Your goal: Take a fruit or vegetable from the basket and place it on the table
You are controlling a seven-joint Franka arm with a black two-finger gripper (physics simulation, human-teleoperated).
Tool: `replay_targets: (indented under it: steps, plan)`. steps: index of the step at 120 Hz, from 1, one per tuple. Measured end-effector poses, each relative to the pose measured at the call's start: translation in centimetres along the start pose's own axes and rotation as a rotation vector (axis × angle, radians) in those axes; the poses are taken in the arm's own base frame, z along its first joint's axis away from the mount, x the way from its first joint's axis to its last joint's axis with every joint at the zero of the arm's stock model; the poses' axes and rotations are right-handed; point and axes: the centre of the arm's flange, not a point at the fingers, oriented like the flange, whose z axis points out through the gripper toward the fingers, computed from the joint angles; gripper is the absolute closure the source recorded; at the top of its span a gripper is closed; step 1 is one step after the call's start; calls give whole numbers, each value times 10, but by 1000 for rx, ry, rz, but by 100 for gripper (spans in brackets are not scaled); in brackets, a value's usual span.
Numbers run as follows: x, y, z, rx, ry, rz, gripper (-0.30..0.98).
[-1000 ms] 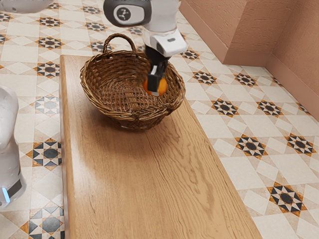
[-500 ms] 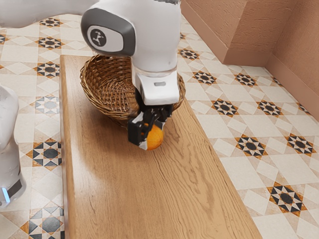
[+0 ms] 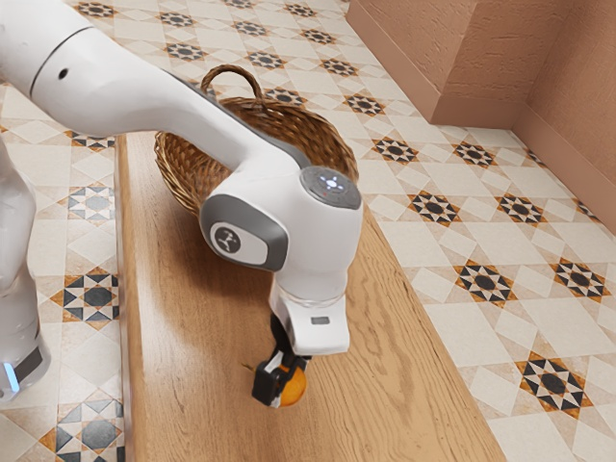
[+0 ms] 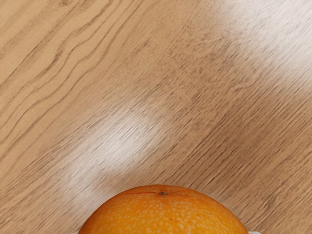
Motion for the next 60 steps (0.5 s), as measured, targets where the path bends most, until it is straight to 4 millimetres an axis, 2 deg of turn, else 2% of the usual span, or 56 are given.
replay_targets:
  steps: [14, 36, 60]
  plan:
    - [-1, -4, 7, 6, 12, -23, 37]
    - [-1, -6, 9, 17, 22, -49, 14]
    - [-2, -13, 7, 40, 15, -69, 4]
